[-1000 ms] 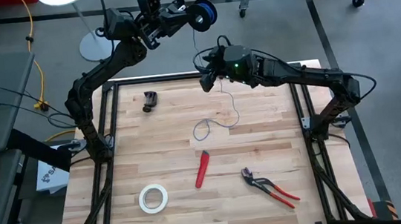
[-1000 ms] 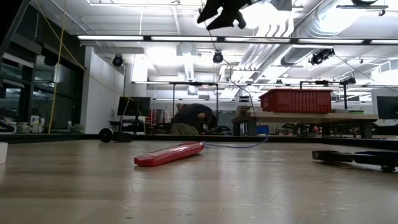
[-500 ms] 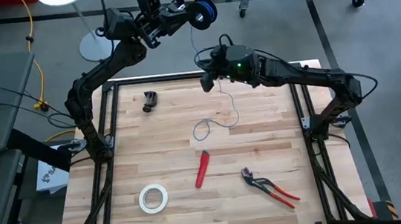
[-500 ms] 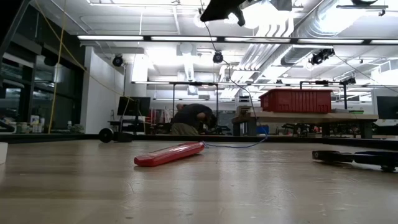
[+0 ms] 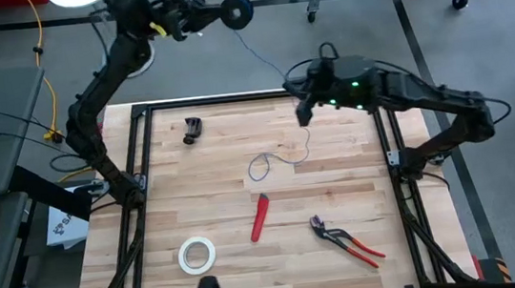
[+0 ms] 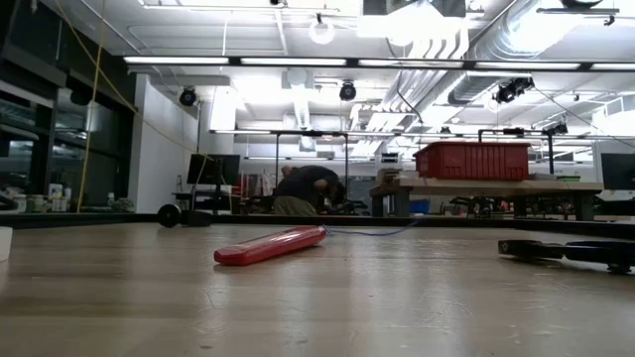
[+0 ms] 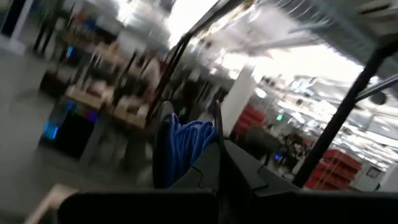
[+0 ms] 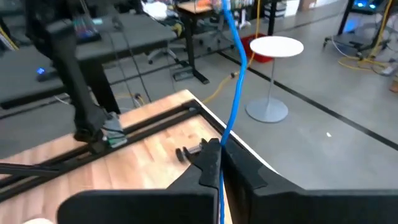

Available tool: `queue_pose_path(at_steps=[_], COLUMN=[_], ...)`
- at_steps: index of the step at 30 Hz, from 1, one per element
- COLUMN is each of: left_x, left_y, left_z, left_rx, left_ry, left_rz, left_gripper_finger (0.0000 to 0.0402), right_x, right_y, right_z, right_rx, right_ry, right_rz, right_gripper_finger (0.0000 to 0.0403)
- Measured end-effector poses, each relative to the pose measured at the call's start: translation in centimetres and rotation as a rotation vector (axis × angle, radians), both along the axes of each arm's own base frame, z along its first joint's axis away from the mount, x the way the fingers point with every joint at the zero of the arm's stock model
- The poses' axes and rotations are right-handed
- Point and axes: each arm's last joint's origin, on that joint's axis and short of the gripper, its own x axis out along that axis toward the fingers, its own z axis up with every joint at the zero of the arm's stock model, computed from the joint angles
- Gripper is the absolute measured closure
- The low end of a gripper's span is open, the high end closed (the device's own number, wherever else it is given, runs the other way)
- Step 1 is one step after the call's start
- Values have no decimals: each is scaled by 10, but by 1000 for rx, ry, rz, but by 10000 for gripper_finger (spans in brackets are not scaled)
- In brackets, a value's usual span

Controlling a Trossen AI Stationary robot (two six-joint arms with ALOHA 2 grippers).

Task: Coil cords
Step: Coil the blue wire cable onto the black spool

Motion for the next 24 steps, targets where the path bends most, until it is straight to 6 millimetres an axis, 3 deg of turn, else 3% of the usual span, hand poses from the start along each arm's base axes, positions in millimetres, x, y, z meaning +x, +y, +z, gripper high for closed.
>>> queue_pose_path(at_steps=[6, 12, 17, 24], left_x=[-20, -15, 2, 43], left_y=[-9, -25, -36, -58], left_z=[-14, -37, -51, -59], left_rx=[-99, -205, -236, -283], left_ry=[219, 409, 494, 493], left_rz=[13, -42, -108, -291], left_gripper_finger=[401, 401, 401, 401], right_x=[-22, -31, -31, -26], right_y=[1, -6, -10, -18], right_z=[16, 24, 27, 28], right_rx=[-18, -53, -52, -46], right_ry=[-60, -106, -145, -178], right_rz=[-22, -52, -31, -18], right_gripper_finger=[402, 403, 403, 403])
